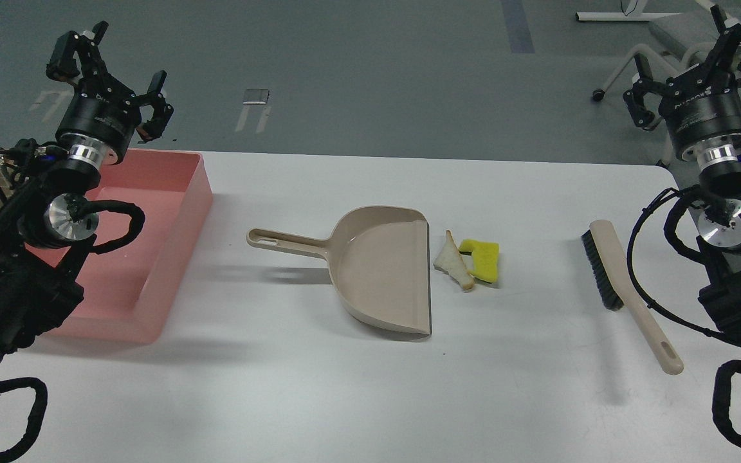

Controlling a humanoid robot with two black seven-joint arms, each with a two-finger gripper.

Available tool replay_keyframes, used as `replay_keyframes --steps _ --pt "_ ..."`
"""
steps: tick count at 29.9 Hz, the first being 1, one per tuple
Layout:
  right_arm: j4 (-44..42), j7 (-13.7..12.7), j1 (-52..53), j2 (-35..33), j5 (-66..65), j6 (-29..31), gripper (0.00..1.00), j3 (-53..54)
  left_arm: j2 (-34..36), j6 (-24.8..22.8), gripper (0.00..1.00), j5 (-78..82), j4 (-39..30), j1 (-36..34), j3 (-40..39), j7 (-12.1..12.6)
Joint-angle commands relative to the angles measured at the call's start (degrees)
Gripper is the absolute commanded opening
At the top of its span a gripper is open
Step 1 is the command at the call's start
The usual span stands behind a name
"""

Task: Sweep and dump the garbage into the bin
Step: 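Move the left gripper down toward the beige dustpan handle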

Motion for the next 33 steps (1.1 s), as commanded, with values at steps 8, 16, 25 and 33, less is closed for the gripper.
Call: replay_keyframes --steps 8,16,25,33 --pt "0.45 0.57 -1.82 0.08 -0.01 0.02 1.00 -0.22 3.17 -0.96 0.90 1.19 -13.62 5.47 4.58 -1.32" --pt "0.63 0.57 -3.23 -0.63 -0.01 0.02 1.00 -0.04 7.66 5.27 0.89 2.07 -32.88 13.39 5.20 -2.91" --pt "0.89 0.74 -5.43 -1.33 -0.01 -0.24 1.00 0.13 11.27 6.51 0.89 11.01 -47.47 26.48 5.46 -1.77" --pt "1.59 1.18 -5.60 -1.68 -0.01 -0.42 1.00 1.10 11.18 10.81 0.88 27.02 -50.03 34.84 7.73 2.52"
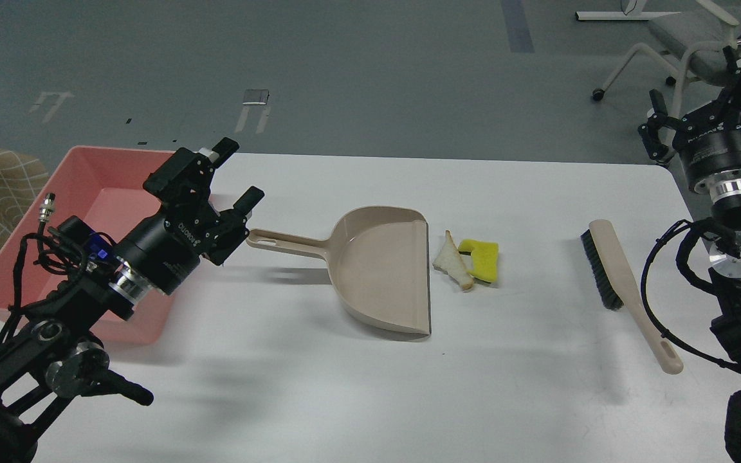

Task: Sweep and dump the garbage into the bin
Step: 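Move the left gripper down toward the beige dustpan handle, then grasp the dustpan handle with the left gripper and pull it closer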

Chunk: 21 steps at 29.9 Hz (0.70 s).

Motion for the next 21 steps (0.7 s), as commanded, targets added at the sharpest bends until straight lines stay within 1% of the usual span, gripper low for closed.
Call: replay_keyframes --steps 1,2,3,5,10,13,16,19,21 --pt "0.64 0.01 -0.13 -0.15 0.00 -0.08 1.00 0.31 0.07 2.85 0.87 1.96 -0.15 1.32 2.83 4.10" --pt "0.73 0.01 -0.39 -0.15 0.00 -0.08 1.00 0.40 0.07 5.64 0.86 2.04 0.20 1.32 4.93 6.03" --pt "0.73 0.01 -0.39 -0.06 0.00 -0.08 1.00 0.40 0.07 7.23 0.85 2.04 0.29 1.24 5.99 6.83" --pt "0.73 0.01 -0.48 -0.15 0.00 -0.08 1.00 0.40 -0.02 9.87 0.85 2.04 0.38 0.97 8.27 7.45" --pt "0.73 0.01 -0.48 -0.15 0.00 -0.08 1.00 0.40 -1.95 10.15 0.85 2.13 2.13 0.89 9.16 7.72" --pt "0.99 0.01 -0.39 -0.32 0.00 -0.08 1.00 0.40 -3.44 10.24 0.85 3.62 6.08 0.80 9.17 7.72" --pt "3.01 0.01 -0.65 -2.51 0.00 -0.08 1.00 0.31 -5.12 10.24 0.77 4.59 7.84 -0.08 9.25 7.72" --pt "3.37 0.01 -0.74 -3.31 0.00 -0.08 1.00 0.31 -5.29 10.24 0.71 4.59 10.56 -1.57 10.39 7.54" --pt "3.28 0.01 -0.74 -3.49 0.00 -0.08 1.00 0.31 -5.55 10.24 0.71 4.59 12.41 -3.67 12.14 7.37"
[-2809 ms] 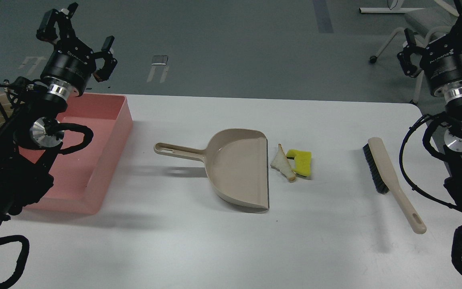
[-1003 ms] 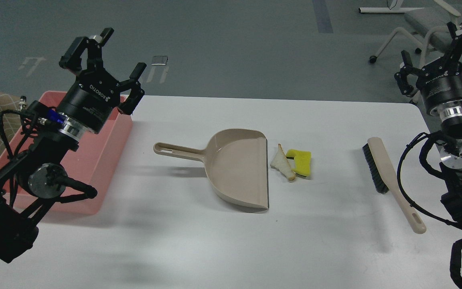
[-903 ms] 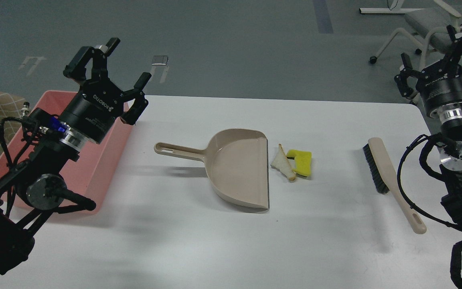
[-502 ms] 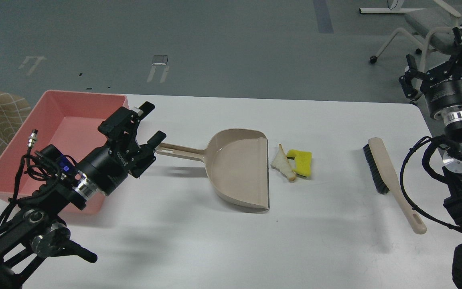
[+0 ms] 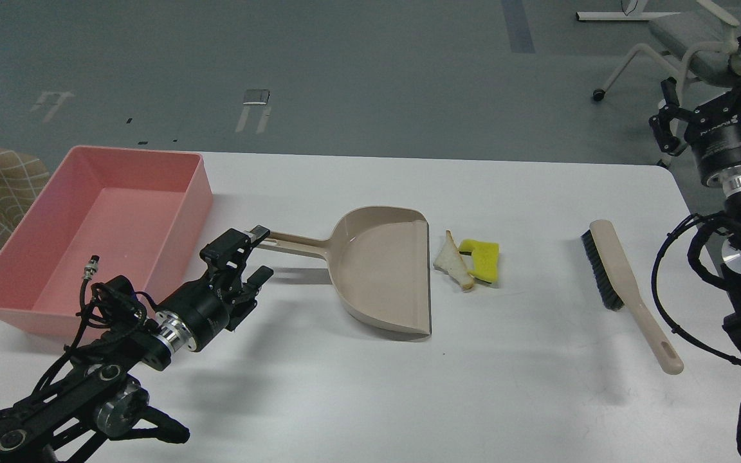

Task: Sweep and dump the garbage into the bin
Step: 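Grasp the dustpan handle with the left gripper and pull it closer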

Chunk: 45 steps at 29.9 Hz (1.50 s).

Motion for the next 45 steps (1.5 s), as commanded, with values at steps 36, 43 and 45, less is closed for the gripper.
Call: replay_keyframes --steps 36,43,45 --pt "1.31 -0.01 -1.79 -0.91 0.00 0.10 1.00 0.05 -6.79 0.35 0.29 0.47 16.28 -11.12 7.28 -3.06" --pt "1.31 -0.01 -1.79 -1.00 0.00 0.10 1.00 0.05 -6.79 0.78 0.05 0.47 16.19 -11.21 8.16 -3.23" --pt "1.31 -0.01 -1.79 -1.09 0.00 0.10 1.00 -0.03 -6.70 0.79 0.00 0.47 16.19 -11.21 8.25 -4.03"
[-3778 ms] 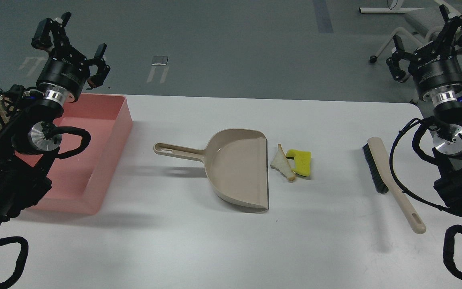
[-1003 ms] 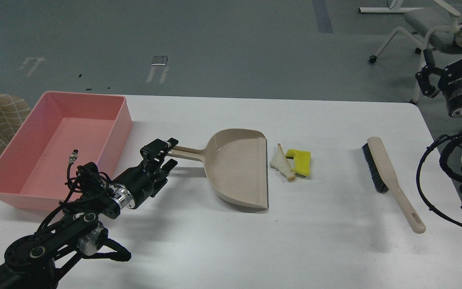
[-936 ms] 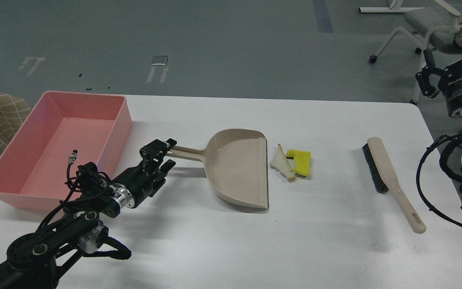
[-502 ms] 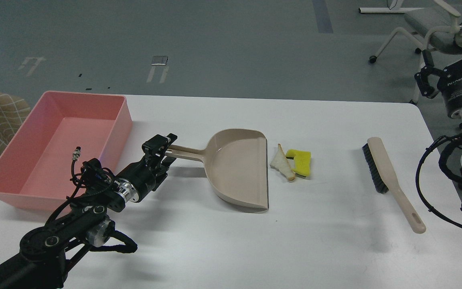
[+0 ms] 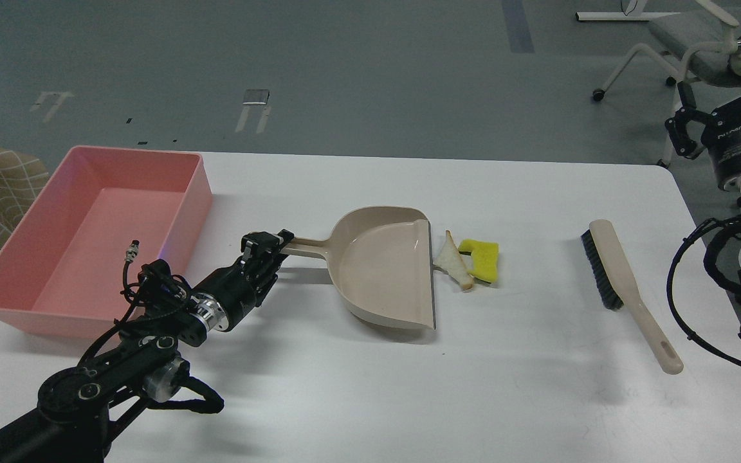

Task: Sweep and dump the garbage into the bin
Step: 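Grasp the dustpan handle with the left gripper and pull it closer, then reach the right gripper to the wooden brush handle and grasp it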

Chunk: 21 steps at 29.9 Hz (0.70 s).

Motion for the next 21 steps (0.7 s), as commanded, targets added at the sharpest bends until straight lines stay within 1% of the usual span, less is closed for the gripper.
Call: replay_keyframes --steps 1,9,12,15,16,21 --pt "0.00 0.00 -0.13 -0.23 0.00 0.00 1.00 -0.09 0.03 0.04 0.00 0.00 -0.01 0.01 0.08 -0.89" --pt "0.35 0.00 -0.57 -0.93 -0.09 0.00 1.00 -0.09 0.29 0.13 0.00 0.09 -0.71 -0.43 -0.01 -0.98" --pt "0.53 -0.17 -0.57 -3.04 -2.10 -0.09 1.00 -2.11 0.99 0.83 0.00 1.93 -1.06 -0.87 -0.01 -1.33" --pt "1.49 -0.09 -0.93 -5.49 -8.33 -1.84 1.00 -6.06 1.35 0.84 0.00 4.30 -1.15 -0.96 -0.01 -2.74" --pt "3.06 -0.09 -1.19 -7.42 -11.66 -2.80 1.00 -7.81 1.70 0.92 0.00 5.26 -1.23 -0.96 -0.10 -3.52" --pt "11.15 0.00 -3.38 -15.68 -21.25 -2.99 1.00 -12.22 1.96 0.92 0.00 5.80 -1.94 -1.05 -0.01 -3.80"
